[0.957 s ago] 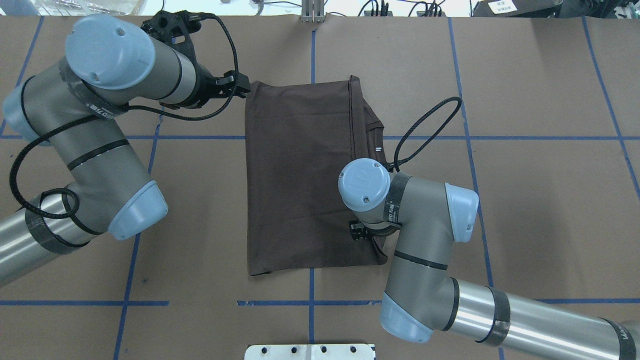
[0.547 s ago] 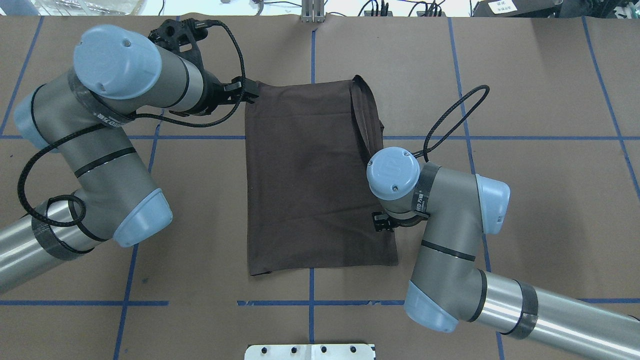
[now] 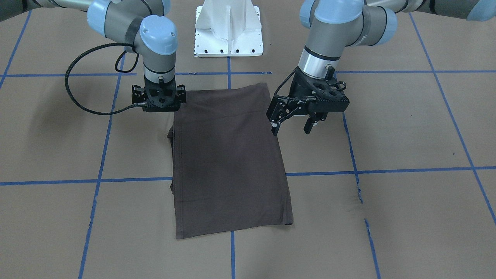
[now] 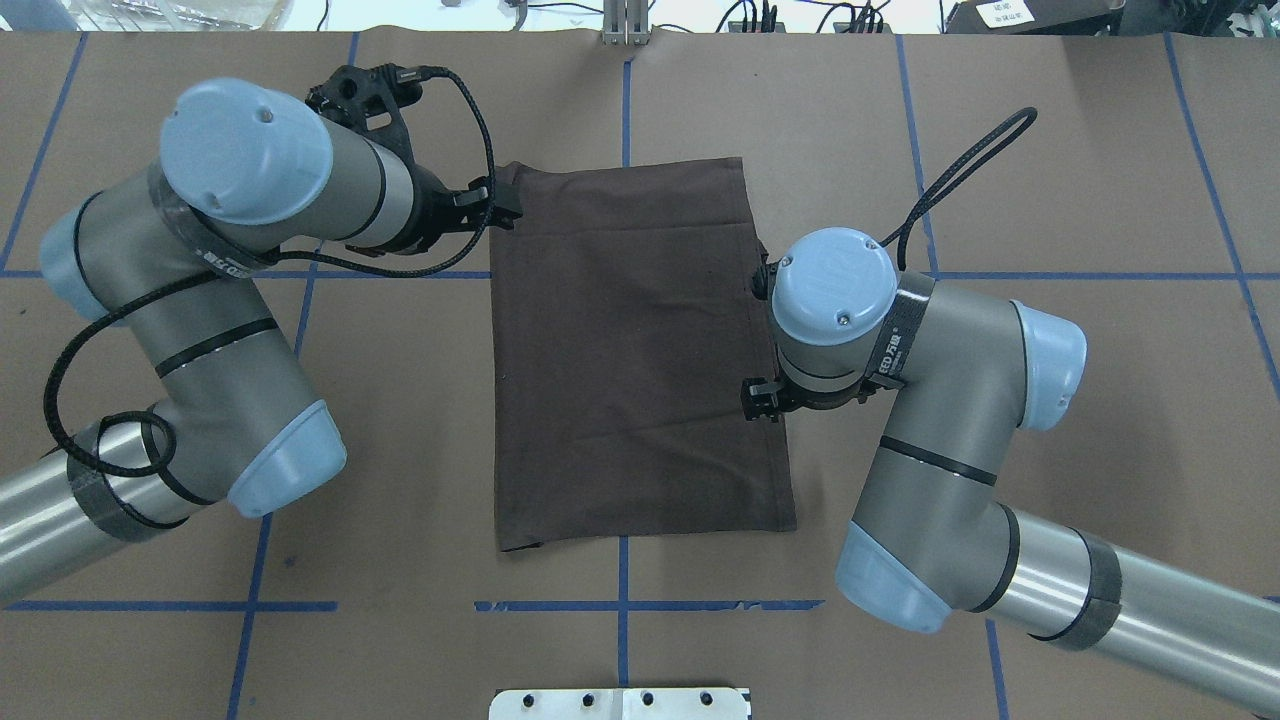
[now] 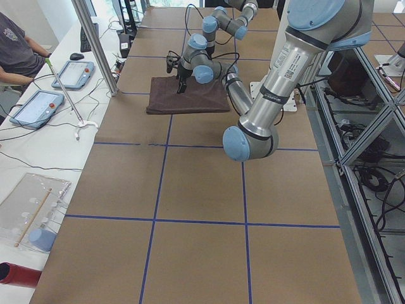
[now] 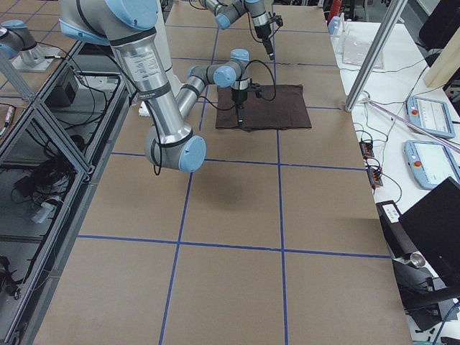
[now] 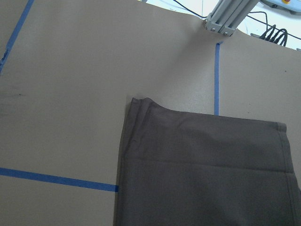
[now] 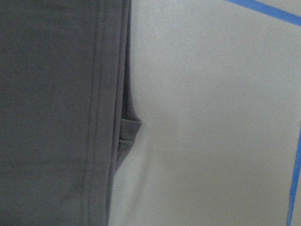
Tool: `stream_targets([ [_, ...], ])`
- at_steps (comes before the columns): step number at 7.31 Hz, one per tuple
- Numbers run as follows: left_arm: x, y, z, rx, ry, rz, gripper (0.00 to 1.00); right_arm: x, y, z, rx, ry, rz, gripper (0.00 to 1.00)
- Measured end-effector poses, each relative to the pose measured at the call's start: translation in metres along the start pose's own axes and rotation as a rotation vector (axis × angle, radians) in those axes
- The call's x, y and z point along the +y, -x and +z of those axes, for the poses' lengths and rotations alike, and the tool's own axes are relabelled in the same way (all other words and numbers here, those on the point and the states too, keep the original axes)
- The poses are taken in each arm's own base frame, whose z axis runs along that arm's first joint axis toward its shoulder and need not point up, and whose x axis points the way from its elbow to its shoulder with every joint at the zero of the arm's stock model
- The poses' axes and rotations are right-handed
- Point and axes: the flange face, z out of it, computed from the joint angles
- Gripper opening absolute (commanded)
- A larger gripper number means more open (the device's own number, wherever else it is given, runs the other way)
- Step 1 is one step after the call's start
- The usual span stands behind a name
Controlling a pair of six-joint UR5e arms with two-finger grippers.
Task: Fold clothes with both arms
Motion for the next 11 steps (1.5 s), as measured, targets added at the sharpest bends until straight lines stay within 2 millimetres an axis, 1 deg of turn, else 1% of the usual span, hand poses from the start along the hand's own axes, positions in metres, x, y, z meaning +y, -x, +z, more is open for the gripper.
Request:
stream_targets([
  [1, 0.031, 0.009, 0.01, -0.01, 0.064, -0.055, 1.0, -0.004, 0.001, -0.022, -0.071, -0.017, 0.008, 1.0],
  [2, 0.071, 0.013, 0.017, -0.021, 0.122, -0.133, 1.0, -0.006, -0.002, -0.041, -0.125, -0.026, 0.019, 1.0],
  [3, 0.119, 0.012, 0.028, -0.044, 0.16, -0.223, 1.0, -0.008, -0.008, -0.06, -0.169, -0.029, 0.027, 1.0],
  [4, 0.162, 0.008, 0.037, -0.066, 0.171, -0.292, 0.99, -0.008, -0.013, -0.074, -0.202, -0.029, 0.036, 1.0],
  [5, 0.197, 0.007, 0.044, -0.087, 0.181, -0.347, 0.97, -0.009, -0.018, -0.083, -0.223, -0.029, 0.048, 1.0],
  [6, 0.224, 0.007, 0.051, -0.11, 0.191, -0.381, 0.94, -0.01, -0.021, -0.088, -0.232, -0.029, 0.058, 1.0],
  [7, 0.237, 0.008, 0.055, -0.126, 0.189, -0.395, 0.91, -0.011, -0.022, -0.09, -0.236, -0.029, 0.064, 1.0],
  [8, 0.243, 0.01, 0.059, -0.138, 0.182, -0.4, 0.9, -0.012, -0.024, -0.091, -0.238, -0.029, 0.067, 1.0],
  [10, 0.245, 0.013, 0.067, -0.161, 0.165, -0.4, 0.87, -0.013, -0.026, -0.094, -0.245, -0.024, 0.072, 1.0],
  [11, 0.245, 0.015, 0.07, -0.169, 0.159, -0.4, 0.84, -0.014, -0.027, -0.095, -0.248, -0.022, 0.075, 1.0],
])
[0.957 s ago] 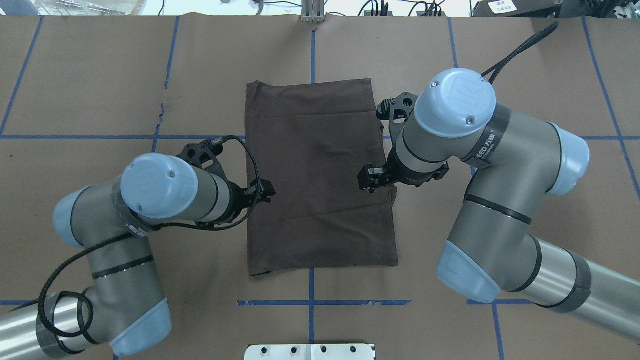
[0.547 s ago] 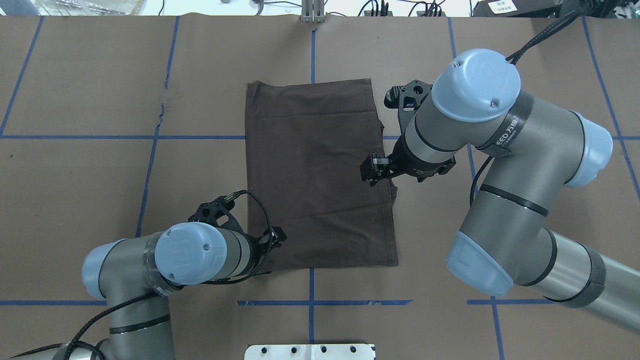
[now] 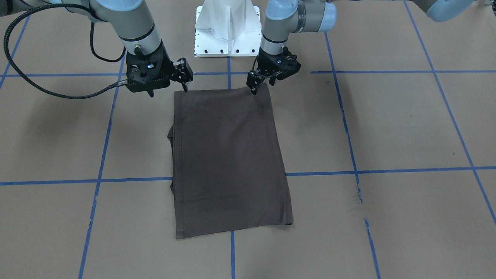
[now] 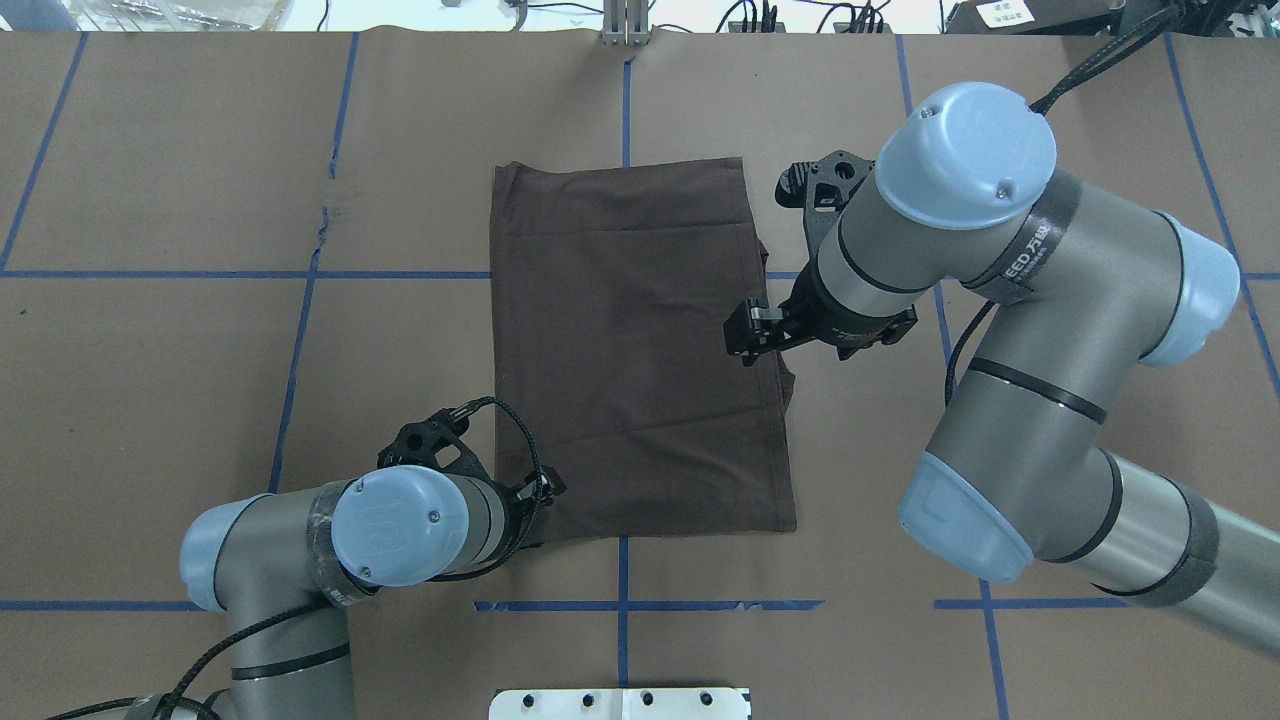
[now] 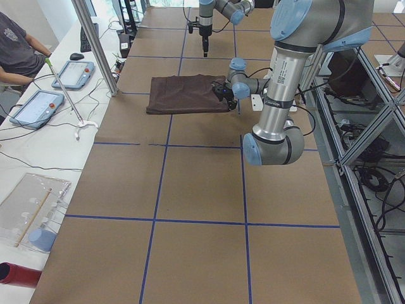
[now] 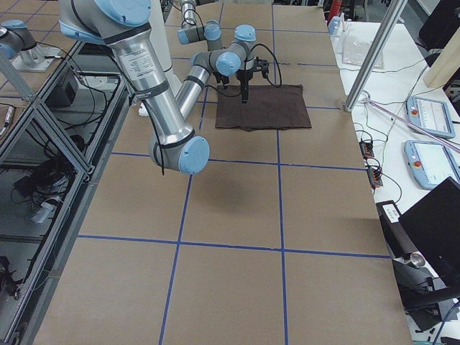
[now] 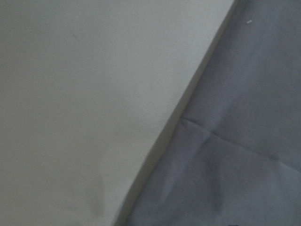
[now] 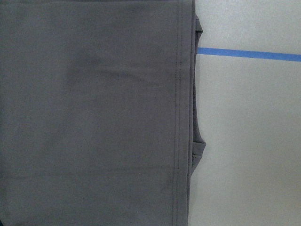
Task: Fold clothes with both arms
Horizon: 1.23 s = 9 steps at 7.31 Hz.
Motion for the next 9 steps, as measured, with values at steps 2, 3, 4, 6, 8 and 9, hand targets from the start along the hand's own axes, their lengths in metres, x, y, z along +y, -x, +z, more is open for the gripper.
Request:
stream_targets([
  [2, 0.0, 0.0, 0.002, -0.005, -0.003, -0.001, 0.61, -0.002, -0.002, -0.003, -0.006, 0.005, 0.005, 1.0],
  [3, 0.0, 0.0, 0.002, -0.005, -0.003, -0.003, 0.43, -0.002, -0.002, -0.004, -0.008, 0.005, 0.006, 1.0],
  [4, 0.0, 0.0, 0.002, -0.005, -0.002, -0.006, 0.41, -0.003, -0.003, -0.004, -0.009, 0.005, 0.007, 1.0],
  [6, 0.0, 0.0, 0.002, -0.007, -0.002, -0.008, 0.27, -0.007, -0.006, -0.01, -0.021, 0.01, 0.017, 1.0],
  [8, 0.0, 0.0, 0.001, -0.008, -0.002, -0.006, 0.0, -0.009, -0.009, -0.014, -0.029, 0.014, 0.022, 1.0],
  [9, 0.001, 0.0, 0.0, -0.011, -0.002, -0.001, 0.0, -0.009, -0.009, -0.015, -0.029, 0.014, 0.023, 1.0],
])
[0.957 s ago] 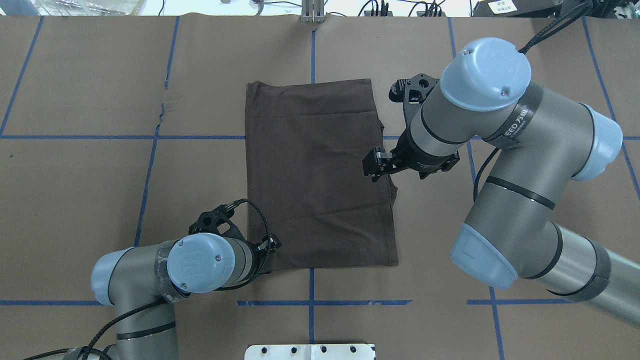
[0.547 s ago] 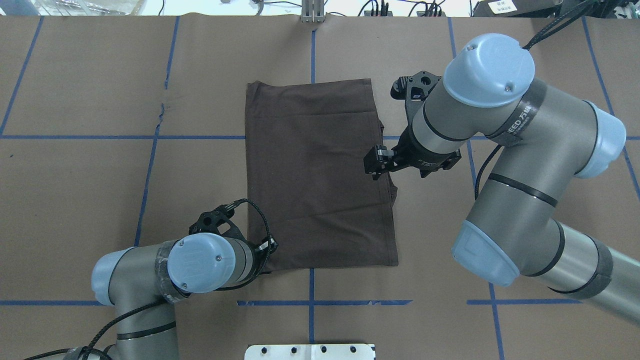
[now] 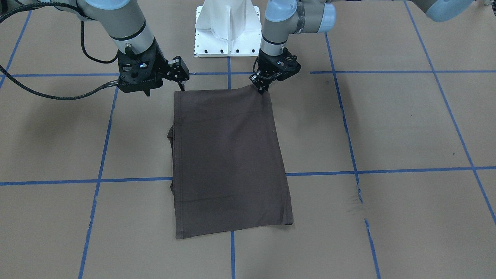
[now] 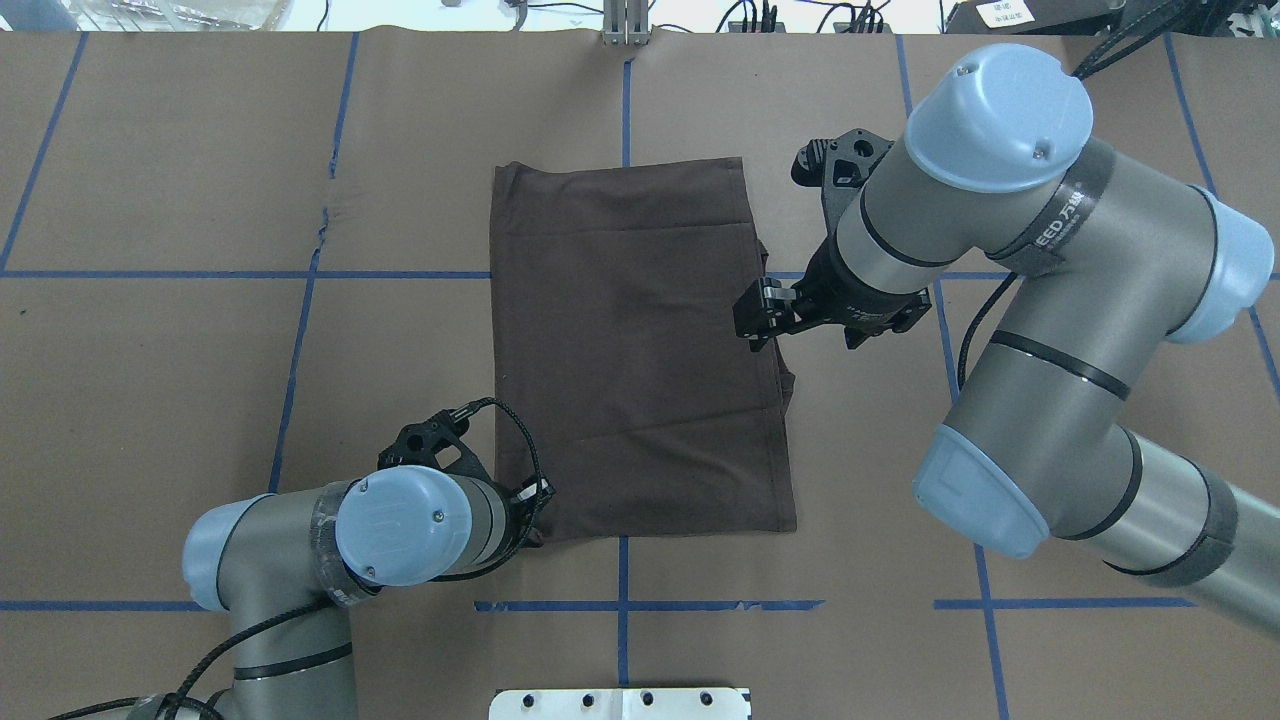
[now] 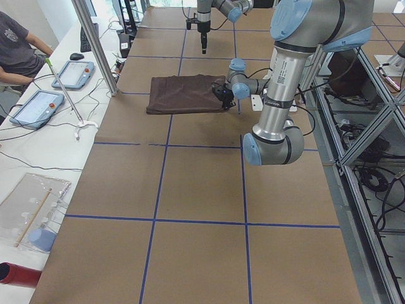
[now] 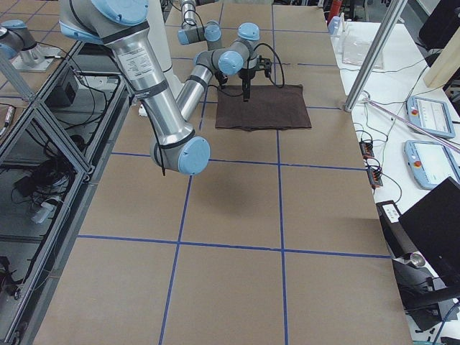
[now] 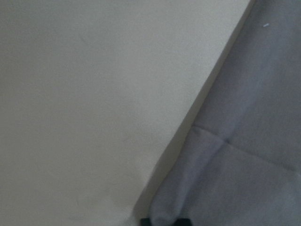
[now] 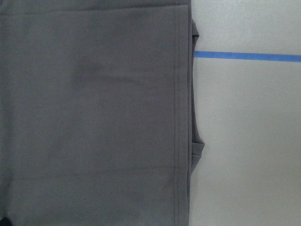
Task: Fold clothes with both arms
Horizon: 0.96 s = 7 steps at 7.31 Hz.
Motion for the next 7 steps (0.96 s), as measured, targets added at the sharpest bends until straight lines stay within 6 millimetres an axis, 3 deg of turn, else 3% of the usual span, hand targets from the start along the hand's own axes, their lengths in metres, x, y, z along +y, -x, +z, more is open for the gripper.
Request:
stream_targets([
  [2, 0.003, -0.001, -0.01, -0.009, 0.01, 0.041, 0.0, 0.0, 0.0, 0.0, -0.001, 0.0, 0.035, 1.0],
  [4, 0.005, -0.003, -0.025, 0.003, 0.031, 0.109, 0.0, 0.009, 0.004, 0.009, -0.006, 0.016, 0.192, 1.0],
  [5, 0.006, -0.004, -0.028, 0.008, 0.034, 0.128, 0.0, 0.023, 0.008, 0.023, -0.028, 0.026, 0.287, 1.0],
  [7, 0.006, -0.005, -0.03, 0.012, 0.035, 0.138, 0.0, 0.07, 0.014, 0.073, -0.08, -0.008, 0.456, 1.0],
])
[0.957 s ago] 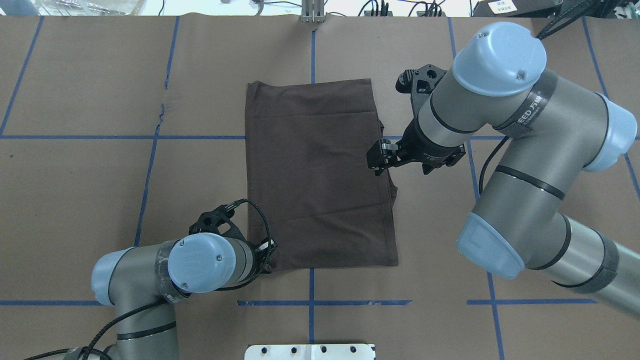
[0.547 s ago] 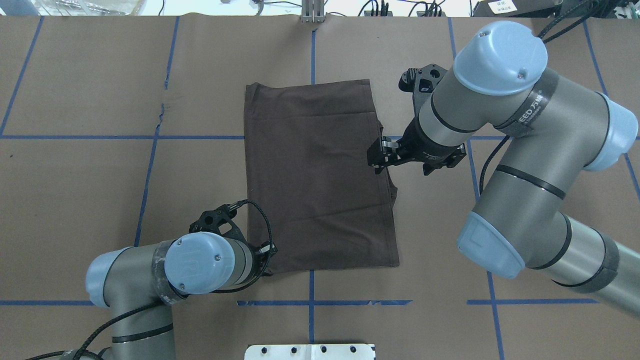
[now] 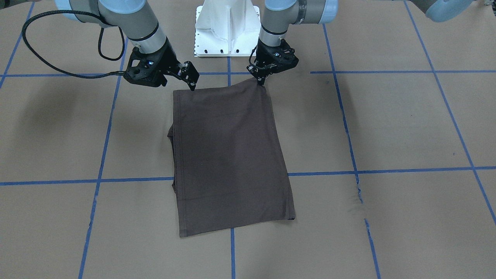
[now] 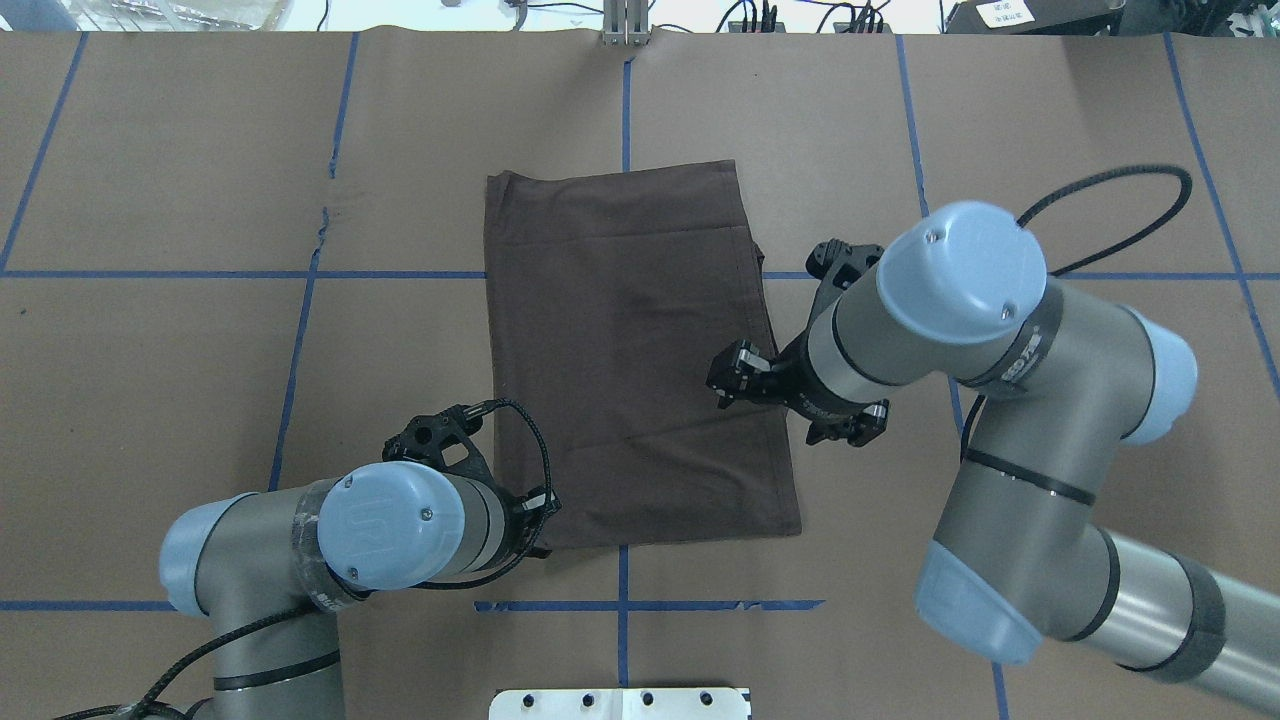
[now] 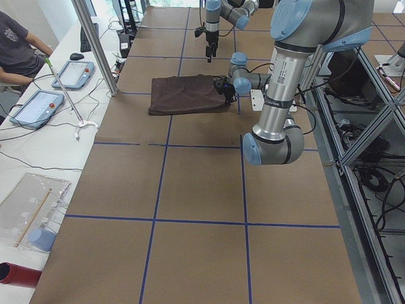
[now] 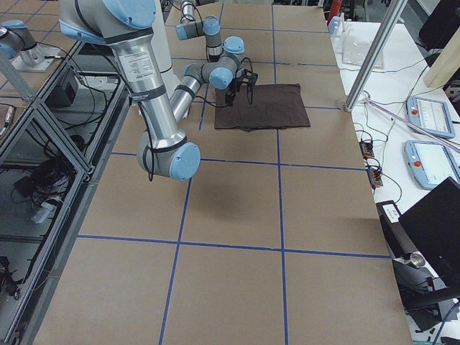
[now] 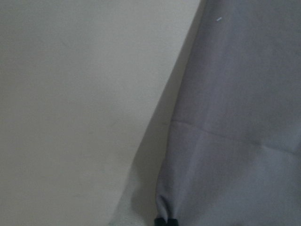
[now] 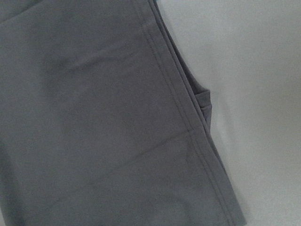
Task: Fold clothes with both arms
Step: 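Grasp both near corners of the shirt with the left and right grippers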
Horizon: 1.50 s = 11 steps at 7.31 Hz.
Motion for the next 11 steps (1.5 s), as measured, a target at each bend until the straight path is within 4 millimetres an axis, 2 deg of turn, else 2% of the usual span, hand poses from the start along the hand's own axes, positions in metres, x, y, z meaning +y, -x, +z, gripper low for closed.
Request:
stream_targets([
  [1, -0.001, 0.0, 0.0, 0.001, -0.001, 0.0, 0.0, 0.027, -0.004, 0.025, -0.01, -0.029, 0.083, 1.0],
  [2, -0.002, -0.001, 0.0, 0.002, -0.003, 0.001, 0.0, 0.045, -0.006, 0.045, -0.006, -0.05, 0.162, 1.0],
  [3, -0.002, -0.001, 0.0, 0.002, -0.004, 0.002, 0.0, 0.054, -0.009, 0.062, 0.012, -0.067, 0.23, 1.0],
  [5, -0.003, -0.002, -0.001, 0.003, -0.005, 0.001, 0.0, 0.057, -0.009, 0.093, 0.06, -0.103, 0.292, 1.0],
  [7, -0.003, -0.002, -0.002, 0.006, -0.004, 0.001, 0.0, 0.055, -0.01, 0.11, 0.089, -0.118, 0.303, 1.0],
  [11, -0.004, -0.003, -0.002, 0.007, -0.003, 0.0, 0.0, 0.063, -0.024, 0.122, 0.122, -0.12, 0.295, 1.0],
])
